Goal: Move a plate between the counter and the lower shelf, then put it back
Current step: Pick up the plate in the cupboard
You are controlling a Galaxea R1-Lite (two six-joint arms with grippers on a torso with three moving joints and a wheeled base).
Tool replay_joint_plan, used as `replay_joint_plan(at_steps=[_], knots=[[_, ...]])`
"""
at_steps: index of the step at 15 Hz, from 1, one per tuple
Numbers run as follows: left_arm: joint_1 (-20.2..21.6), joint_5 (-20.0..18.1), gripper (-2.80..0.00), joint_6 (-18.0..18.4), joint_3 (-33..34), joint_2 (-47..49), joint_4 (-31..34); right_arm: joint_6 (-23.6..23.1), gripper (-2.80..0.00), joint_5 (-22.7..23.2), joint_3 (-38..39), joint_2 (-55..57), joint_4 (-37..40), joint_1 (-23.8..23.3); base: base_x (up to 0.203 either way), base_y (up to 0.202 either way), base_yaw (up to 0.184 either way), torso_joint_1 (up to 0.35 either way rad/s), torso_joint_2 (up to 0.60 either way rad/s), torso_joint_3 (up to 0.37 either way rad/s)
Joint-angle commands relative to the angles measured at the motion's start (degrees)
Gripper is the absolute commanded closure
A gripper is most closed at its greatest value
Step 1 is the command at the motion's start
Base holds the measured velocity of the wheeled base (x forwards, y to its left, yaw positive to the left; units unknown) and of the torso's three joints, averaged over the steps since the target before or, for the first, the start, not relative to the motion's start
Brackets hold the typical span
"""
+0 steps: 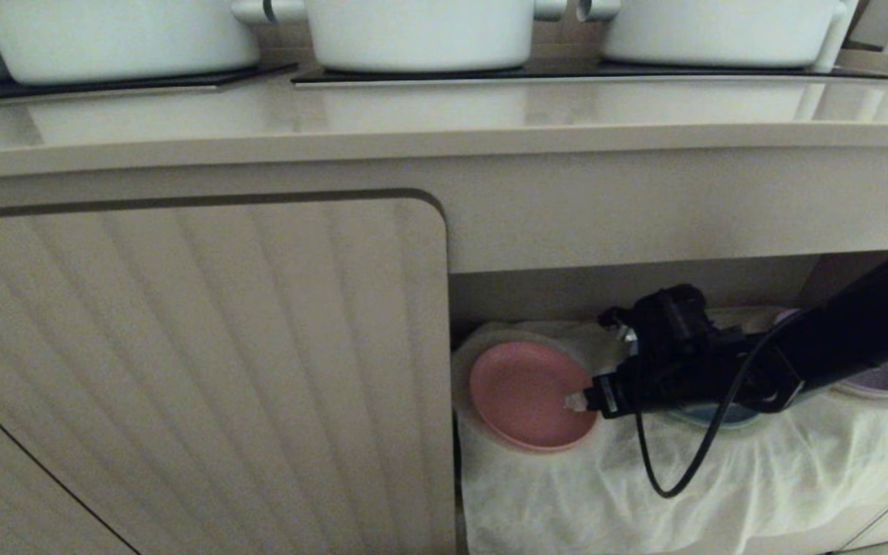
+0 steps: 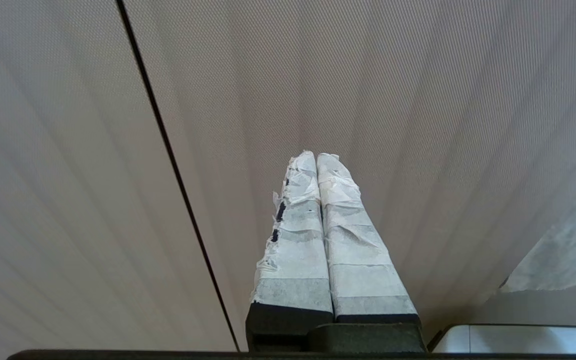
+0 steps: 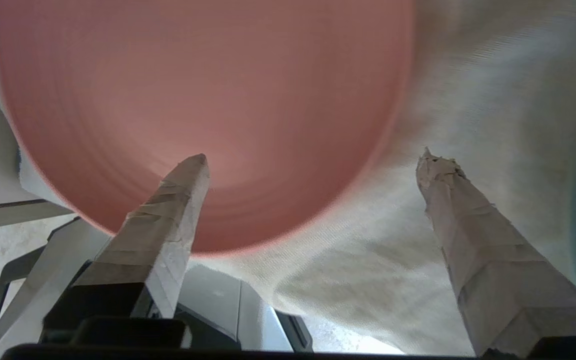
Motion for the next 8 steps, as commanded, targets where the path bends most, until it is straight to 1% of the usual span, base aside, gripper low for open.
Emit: replay_joint_plan(at_steps=[1, 8], knots=[[0.00, 0.00, 0.00, 0.00, 0.00, -0.02, -0.01, -0.05, -2.80, 0.05, -0.57, 1.28, -0.16, 0.44, 0.000, 0.000, 0.000, 0.000, 0.00, 0.000], [0.00, 0.00, 0.00, 0.00, 0.00, -0.02, -0.01, -0.06, -2.80, -0.13, -1.40, 3.21, -0.22, 0.65, 0.000, 0.000, 0.000, 0.000, 0.00, 0.000]])
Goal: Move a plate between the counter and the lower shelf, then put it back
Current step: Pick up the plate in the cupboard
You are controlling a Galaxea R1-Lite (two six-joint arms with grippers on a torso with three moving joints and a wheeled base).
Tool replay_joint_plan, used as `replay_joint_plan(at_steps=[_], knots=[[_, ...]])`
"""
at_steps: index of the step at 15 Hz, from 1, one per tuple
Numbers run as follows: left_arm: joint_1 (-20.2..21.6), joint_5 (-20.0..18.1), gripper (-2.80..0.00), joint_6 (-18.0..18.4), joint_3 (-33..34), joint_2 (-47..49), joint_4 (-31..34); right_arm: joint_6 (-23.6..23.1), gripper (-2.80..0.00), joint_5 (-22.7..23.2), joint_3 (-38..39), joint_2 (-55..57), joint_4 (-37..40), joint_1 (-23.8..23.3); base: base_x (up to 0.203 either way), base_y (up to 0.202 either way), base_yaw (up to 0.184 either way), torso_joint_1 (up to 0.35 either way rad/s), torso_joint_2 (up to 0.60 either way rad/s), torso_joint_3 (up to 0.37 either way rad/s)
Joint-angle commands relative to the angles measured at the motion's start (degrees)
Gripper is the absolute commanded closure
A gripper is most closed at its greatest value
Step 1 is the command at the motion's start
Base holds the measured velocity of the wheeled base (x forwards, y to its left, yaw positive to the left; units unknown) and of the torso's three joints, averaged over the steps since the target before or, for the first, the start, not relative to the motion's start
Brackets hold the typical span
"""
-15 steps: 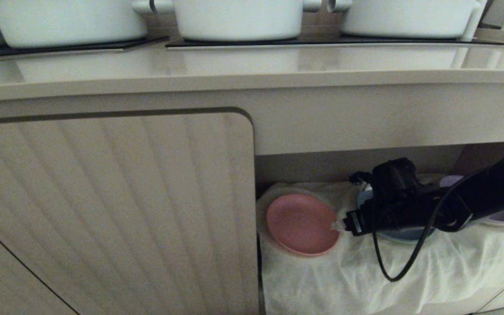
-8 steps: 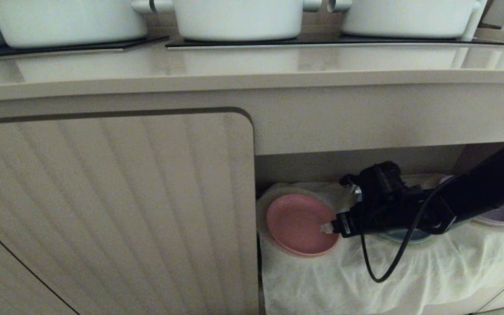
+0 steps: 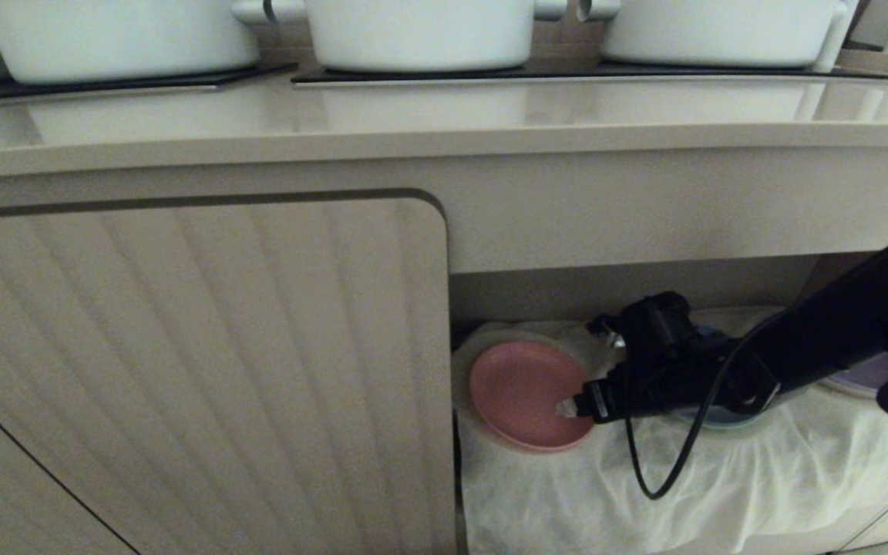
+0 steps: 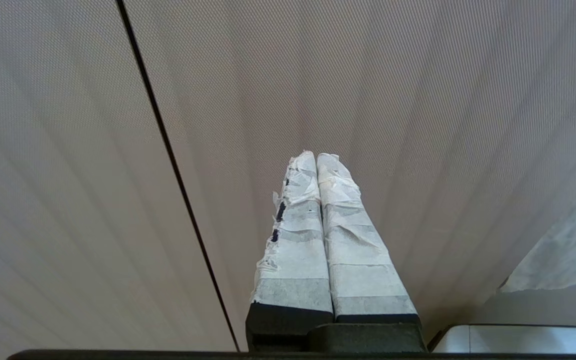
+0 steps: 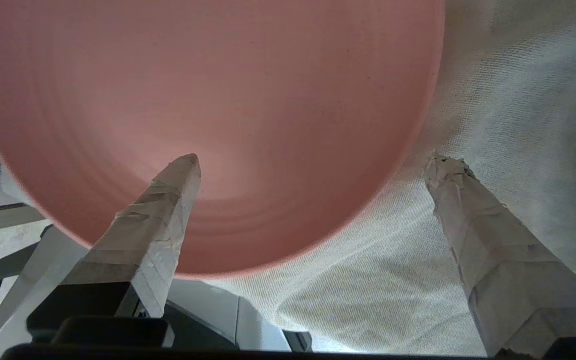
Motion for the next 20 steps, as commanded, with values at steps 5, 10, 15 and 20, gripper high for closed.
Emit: replay_joint_plan(at_steps=[5, 10, 15, 20], knots=[[0.00, 0.00, 0.00, 0.00, 0.00, -0.02, -0.01, 3.07, -2.80, -2.28, -1.88, 2.14, -0.91, 0.22, 0.000, 0.000, 0.000, 0.000, 0.00, 0.000], [0.00, 0.00, 0.00, 0.00, 0.00, -0.02, -0.01, 6.67, -2.80, -3.80, -3.30, 3.17, -0.79, 0.38, 0.000, 0.000, 0.000, 0.000, 0.00, 0.000], [0.00, 0.00, 0.00, 0.00, 0.00, -0.02, -0.01, 7.29, -2.80, -3.80, -3.73, 4.19, -1.31, 1.00, 0.000, 0.000, 0.000, 0.000, 0.00, 0.000], [0.00, 0.00, 0.00, -0.07, 0.00, -0.02, -0.01, 7.29, -2.80, -3.89, -3.73, 4.66, -1.49, 1.09, 0.000, 0.000, 0.000, 0.000, 0.00, 0.000]])
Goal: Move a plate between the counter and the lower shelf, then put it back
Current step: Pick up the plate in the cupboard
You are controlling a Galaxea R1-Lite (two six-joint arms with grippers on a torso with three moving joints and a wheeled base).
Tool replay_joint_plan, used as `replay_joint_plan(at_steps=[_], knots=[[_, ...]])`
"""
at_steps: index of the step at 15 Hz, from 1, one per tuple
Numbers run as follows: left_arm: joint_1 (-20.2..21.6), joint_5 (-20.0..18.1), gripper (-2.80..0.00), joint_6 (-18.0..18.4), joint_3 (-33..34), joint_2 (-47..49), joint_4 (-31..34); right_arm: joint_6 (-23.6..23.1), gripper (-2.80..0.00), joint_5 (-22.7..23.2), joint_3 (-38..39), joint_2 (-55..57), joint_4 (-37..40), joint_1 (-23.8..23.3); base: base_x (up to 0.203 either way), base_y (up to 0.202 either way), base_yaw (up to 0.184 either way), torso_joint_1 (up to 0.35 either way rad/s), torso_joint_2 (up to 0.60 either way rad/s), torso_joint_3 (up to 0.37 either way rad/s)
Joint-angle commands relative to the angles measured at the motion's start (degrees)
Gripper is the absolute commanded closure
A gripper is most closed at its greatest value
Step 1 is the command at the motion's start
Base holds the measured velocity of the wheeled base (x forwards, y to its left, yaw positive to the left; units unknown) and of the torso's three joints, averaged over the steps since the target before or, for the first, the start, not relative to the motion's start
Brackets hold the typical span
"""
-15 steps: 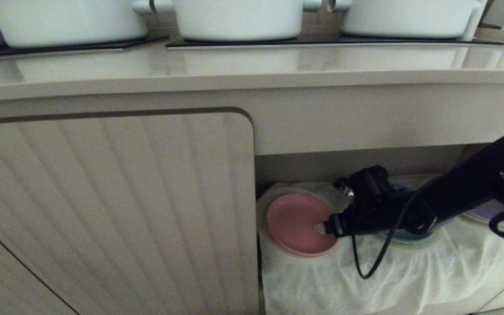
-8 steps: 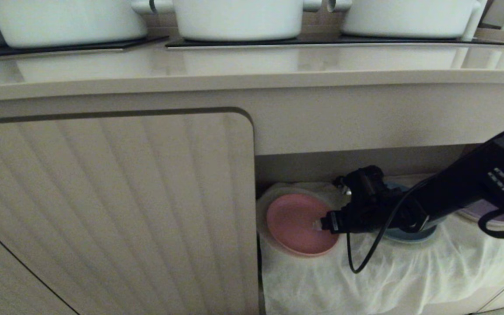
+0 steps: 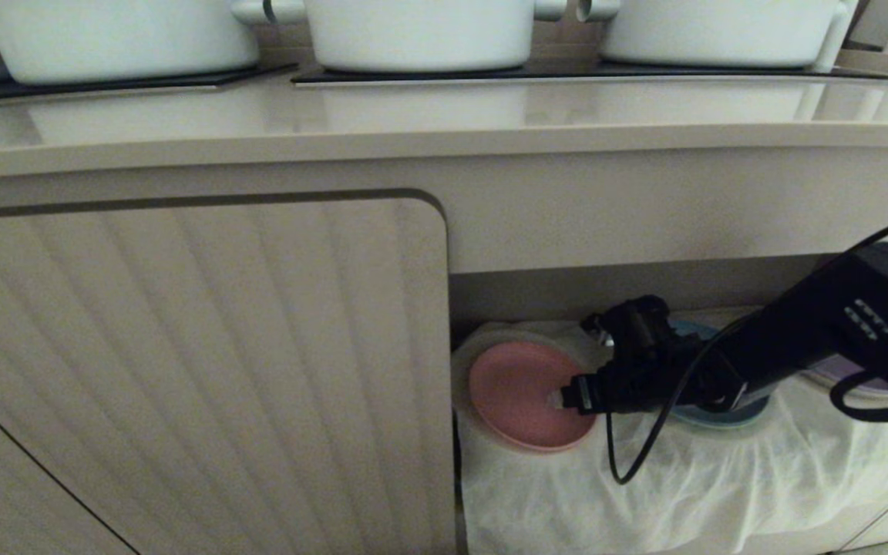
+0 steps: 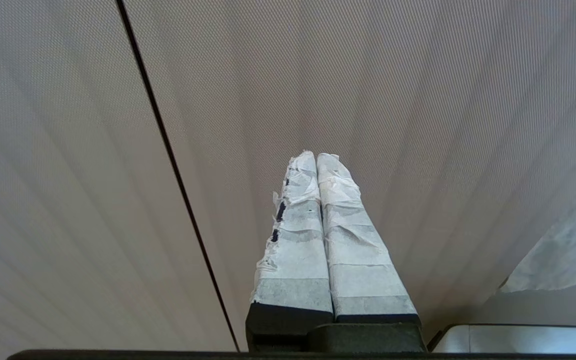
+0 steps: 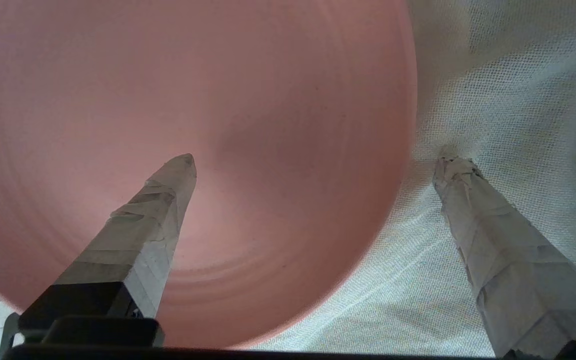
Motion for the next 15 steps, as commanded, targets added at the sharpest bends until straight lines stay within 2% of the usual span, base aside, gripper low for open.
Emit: replay_joint_plan(at_steps=[1, 2, 3, 15], knots=[[0.00, 0.00, 0.00, 0.00, 0.00, -0.02, -0.01, 0.07, -2.80, 0.11, 0.01, 0.18, 0.02, -0.01, 0.000, 0.000, 0.000, 0.000, 0.00, 0.000], [0.00, 0.00, 0.00, 0.00, 0.00, -0.02, -0.01, -0.01, -2.80, 0.11, 0.01, 0.18, -0.07, -0.01, 0.000, 0.000, 0.000, 0.000, 0.00, 0.000], [0.00, 0.00, 0.00, 0.00, 0.00, -0.02, -0.01, 0.07, 0.00, 0.11, 0.01, 0.25, -0.07, -0.01, 0.000, 0.000, 0.000, 0.000, 0.00, 0.000], [0.00, 0.00, 0.00, 0.00, 0.00, -0.02, -0.01, -0.02, 0.00, -1.12, 0.45, 0.53, -0.07, -0.01, 0.000, 0.000, 0.000, 0.000, 0.00, 0.000]])
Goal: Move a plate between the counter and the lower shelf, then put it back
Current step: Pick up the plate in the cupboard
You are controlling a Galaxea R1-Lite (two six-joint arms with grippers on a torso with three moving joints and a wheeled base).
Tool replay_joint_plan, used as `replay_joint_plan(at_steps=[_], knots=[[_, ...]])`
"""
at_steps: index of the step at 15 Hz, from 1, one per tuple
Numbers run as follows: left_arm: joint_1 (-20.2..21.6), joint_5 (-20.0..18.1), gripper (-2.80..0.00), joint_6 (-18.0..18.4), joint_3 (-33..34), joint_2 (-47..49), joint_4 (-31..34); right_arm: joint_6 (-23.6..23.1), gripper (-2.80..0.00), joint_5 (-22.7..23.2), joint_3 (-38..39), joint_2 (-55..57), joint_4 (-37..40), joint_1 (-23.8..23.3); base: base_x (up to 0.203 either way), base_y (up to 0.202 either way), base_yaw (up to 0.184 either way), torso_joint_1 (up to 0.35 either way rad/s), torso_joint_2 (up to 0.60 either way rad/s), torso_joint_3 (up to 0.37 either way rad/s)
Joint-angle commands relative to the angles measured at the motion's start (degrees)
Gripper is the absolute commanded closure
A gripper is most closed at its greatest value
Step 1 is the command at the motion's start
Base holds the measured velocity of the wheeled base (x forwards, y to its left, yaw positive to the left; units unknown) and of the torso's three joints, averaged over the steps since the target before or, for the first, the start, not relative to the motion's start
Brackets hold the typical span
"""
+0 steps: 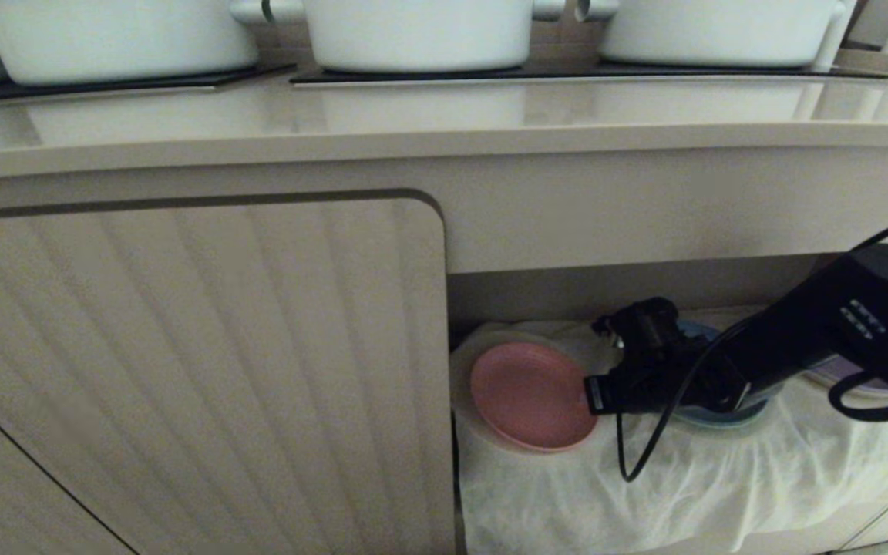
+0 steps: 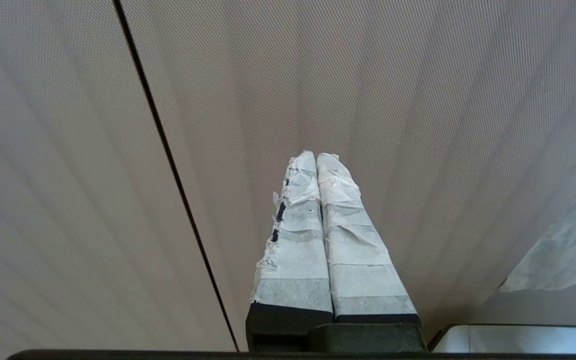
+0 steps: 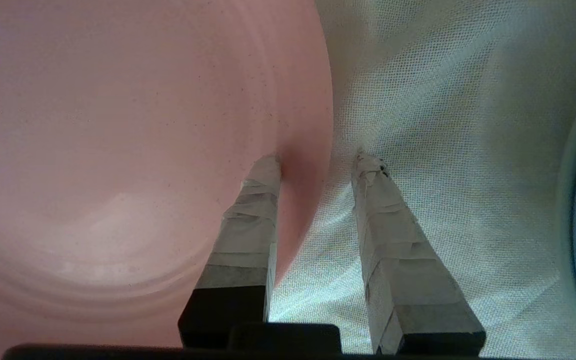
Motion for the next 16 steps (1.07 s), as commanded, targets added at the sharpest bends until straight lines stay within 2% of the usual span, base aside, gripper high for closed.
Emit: replay_joint_plan(at_steps=[1, 16], knots=[[0.00, 0.00, 0.00, 0.00, 0.00, -0.02, 0.00, 0.05, 0.00, 0.26, 0.07, -0.14, -0.16, 0.06, 0.000, 0.000, 0.000, 0.000, 0.00, 0.000], [0.00, 0.00, 0.00, 0.00, 0.00, -0.02, 0.00, -0.39, 0.00, 0.26, -1.77, -1.28, -0.16, 0.15, 0.000, 0.000, 0.000, 0.000, 0.00, 0.000]])
